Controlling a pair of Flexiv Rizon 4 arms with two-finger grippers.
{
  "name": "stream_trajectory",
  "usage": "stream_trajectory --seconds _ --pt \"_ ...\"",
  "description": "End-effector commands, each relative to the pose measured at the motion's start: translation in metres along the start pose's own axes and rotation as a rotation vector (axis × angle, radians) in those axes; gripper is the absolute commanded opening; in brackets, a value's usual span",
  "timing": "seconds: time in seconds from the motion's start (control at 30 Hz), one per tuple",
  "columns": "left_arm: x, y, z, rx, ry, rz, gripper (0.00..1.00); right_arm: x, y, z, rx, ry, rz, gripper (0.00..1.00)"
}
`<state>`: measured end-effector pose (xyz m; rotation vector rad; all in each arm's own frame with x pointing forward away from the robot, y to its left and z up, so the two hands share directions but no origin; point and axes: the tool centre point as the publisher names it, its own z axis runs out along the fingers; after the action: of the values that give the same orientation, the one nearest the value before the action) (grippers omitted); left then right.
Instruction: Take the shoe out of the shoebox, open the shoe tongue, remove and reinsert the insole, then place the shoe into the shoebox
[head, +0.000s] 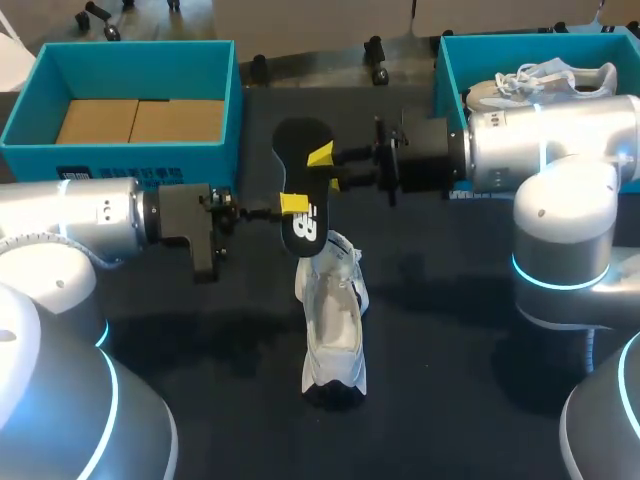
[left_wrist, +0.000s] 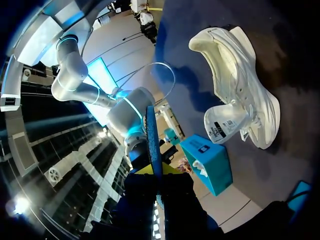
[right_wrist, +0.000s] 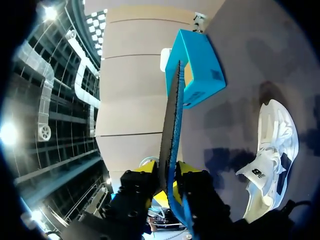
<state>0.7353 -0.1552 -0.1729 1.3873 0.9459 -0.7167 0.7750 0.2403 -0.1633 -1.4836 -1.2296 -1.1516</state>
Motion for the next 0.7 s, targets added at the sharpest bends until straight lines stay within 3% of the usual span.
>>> stream_trajectory --seconds 0.03,0.07,0.43,0.47,0.5,0.53,0.7 --pt "0.0006 -0.0001 0.0017 -0.003 0.0 0.002 0.0 -0.0005 -0.0007 0.003 -0.004 0.011 0.0 0.07" --pt "0.0006 -0.0001 0.0017 -0.003 0.0 0.002 0.0 -0.0005 -0.0006 0.003 -0.004 0.012 -0.001 0.0" --pt "0.0006 -0.0001 0.0017 -0.003 0.0 0.002 0.0 0.0013 0.0003 0.0035 0.002 0.031 -0.015 0.0" --pt "0.0006 -0.0001 0.0017 -0.003 0.0 0.002 0.28 0.0015 0.0001 0.0034 0.002 0.031 -0.015 0.0" --pt "0.0006 -0.0003 0.0017 0.001 0.0 -0.002 0.45 0.0016 0.0 0.0034 0.002 0.031 -0.016 0.0" --pt "0.0006 -0.0004 0.0016 0.002 0.002 -0.007 1.0 0.0017 -0.0001 0.0034 0.002 0.031 -0.017 0.0" --pt "0.0021 -0.0006 -0.0042 0.012 0.014 -0.057 1.0 0.0015 -0.0024 0.0026 0.001 0.031 -0.02 0.0"
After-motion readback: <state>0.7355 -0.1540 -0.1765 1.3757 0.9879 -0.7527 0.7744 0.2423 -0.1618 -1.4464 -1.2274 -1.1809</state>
